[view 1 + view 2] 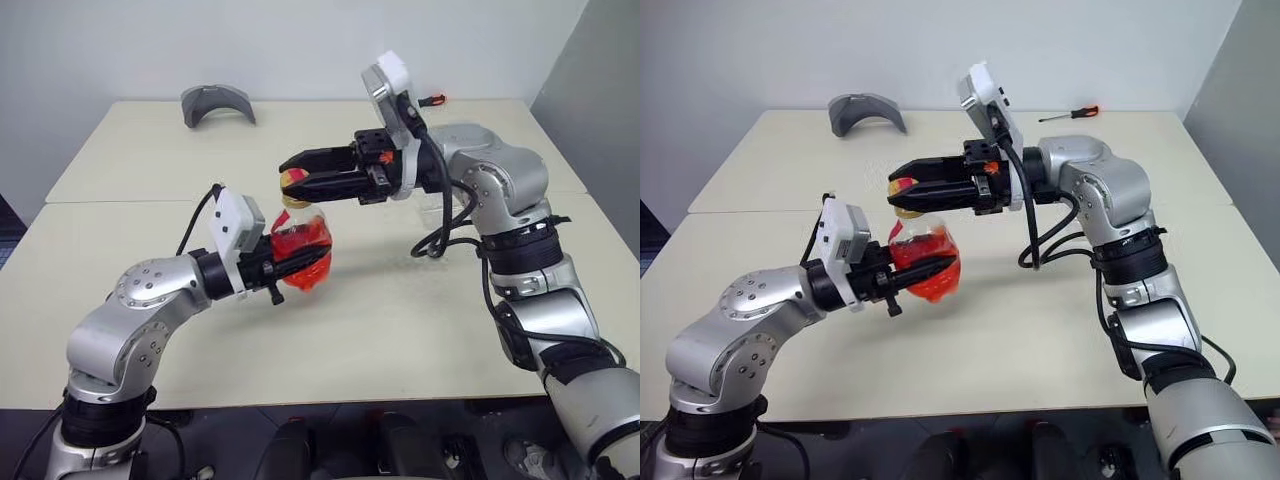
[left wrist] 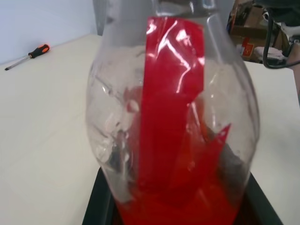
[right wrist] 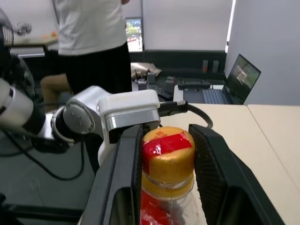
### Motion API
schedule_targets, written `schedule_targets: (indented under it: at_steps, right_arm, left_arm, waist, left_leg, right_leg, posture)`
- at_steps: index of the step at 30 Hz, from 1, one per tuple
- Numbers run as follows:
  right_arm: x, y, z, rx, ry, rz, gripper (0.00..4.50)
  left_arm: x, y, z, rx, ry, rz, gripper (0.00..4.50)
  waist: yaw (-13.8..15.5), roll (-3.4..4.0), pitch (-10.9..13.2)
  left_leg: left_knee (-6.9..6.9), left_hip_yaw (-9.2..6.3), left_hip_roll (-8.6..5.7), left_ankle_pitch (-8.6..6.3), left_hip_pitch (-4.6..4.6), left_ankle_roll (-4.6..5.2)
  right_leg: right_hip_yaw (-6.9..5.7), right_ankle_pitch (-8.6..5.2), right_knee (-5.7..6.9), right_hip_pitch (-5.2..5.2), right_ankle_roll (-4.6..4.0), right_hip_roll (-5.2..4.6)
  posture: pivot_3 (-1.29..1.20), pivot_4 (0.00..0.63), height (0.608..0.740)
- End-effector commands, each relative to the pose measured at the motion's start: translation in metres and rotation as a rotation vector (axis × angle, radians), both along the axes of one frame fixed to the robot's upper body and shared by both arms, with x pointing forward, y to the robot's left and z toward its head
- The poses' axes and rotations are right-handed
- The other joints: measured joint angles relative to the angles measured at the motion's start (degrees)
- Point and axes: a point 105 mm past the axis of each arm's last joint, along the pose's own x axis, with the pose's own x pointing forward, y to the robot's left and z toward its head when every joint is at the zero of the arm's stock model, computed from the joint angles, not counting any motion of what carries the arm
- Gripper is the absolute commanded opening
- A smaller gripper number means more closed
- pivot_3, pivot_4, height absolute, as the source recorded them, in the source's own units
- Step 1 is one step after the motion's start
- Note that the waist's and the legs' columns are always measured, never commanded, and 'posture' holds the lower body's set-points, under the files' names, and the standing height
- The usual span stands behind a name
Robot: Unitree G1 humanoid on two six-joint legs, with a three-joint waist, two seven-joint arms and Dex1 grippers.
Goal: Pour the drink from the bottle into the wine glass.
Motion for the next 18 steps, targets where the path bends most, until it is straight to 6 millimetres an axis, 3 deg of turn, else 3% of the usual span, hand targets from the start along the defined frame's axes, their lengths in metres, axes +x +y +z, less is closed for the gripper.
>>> schedule_targets:
  at_steps: [1,8,13,18]
  right_arm:
    - [-0.001,-0.018,0.032,0.075,-0.127,-0.051,1.21]
    - [-0.002,-0.05,0.03,0.08,-0.083,-0.217,1.21]
    - [0.011,-0.096,-0.008,0.09,0.016,-0.583,1.21]
    - [0.009,-0.135,-0.064,0.11,0.127,-0.981,1.21]
  left_arm:
    - [-0.013,-0.009,-0.001,0.01,-0.018,-0.074,1.13]
    - [-0.003,-0.006,-0.003,-0.006,-0.028,-0.03,1.13]
    - [0.012,-0.013,0.003,-0.048,-0.065,0.007,1.13]
    - [0.02,-0.03,-0.002,-0.089,-0.065,0.007,1.13]
  waist:
    - [0.5,-0.06,0.0]
    - [0.7,-0.06,0.0]
    - [1.4,-0.1,0.0]
    - [1.7,-0.09,0.0]
  left_leg:
    - [0.0,-0.01,-0.01,0.01,0.0,-0.03]
    - [0.01,-0.05,0.01,-0.04,0.0,0.08]
    - [0.06,-0.07,0.0,-0.09,-0.02,0.17]
    - [0.02,0.0,0.02,-0.09,-0.02,0.17]
  right_leg:
    - [-0.01,0.0,0.0,0.0,0.0,-0.01]
    - [-0.04,0.0,-0.01,0.03,-0.01,-0.01]
    - [-0.06,0.0,-0.08,0.14,0.0,-0.01]
    - [-0.02,0.0,-0.02,0.09,0.0,0.0]
  posture:
    - [0.0,0.15,0.74]
    - [0.0,0.15,0.74]
    - [0.0,0.15,0.74]
    - [0.0,0.15,0.74]
